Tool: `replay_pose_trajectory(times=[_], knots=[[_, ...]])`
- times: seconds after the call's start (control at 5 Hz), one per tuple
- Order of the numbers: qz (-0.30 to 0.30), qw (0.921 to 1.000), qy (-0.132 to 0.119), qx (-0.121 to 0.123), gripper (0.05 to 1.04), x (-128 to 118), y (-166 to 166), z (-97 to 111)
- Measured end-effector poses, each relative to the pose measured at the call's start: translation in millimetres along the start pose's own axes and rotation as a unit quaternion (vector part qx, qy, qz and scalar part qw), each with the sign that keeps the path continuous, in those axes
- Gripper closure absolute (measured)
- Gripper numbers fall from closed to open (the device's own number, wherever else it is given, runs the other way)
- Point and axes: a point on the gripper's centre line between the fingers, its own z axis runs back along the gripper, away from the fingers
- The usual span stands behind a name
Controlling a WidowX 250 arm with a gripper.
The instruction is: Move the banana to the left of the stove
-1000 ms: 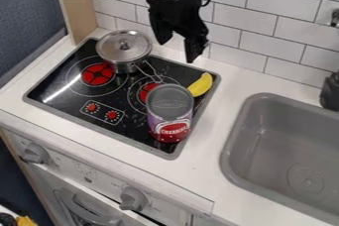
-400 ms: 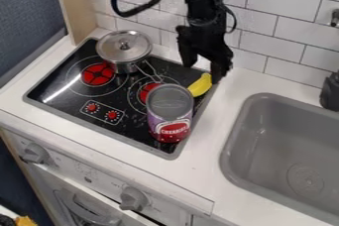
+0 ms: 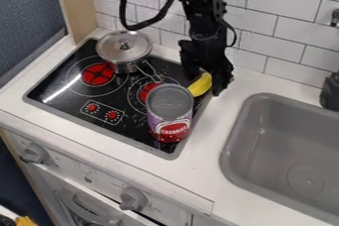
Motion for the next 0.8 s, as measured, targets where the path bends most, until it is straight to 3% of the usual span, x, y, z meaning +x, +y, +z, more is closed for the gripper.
replay_pose_trajectory(times=[0.2,0.6,0.8], knots=[[-0.005,0.9999,0.014,0.004,0.133,-3.0,2.1,-9.1],[-0.009,0.9999,0.01,-0.001,0.673,-1.9,0.5,-8.8],[-0.003,0.9999,0.014,-0.005,0.68,-3.6,-0.9,-9.0]])
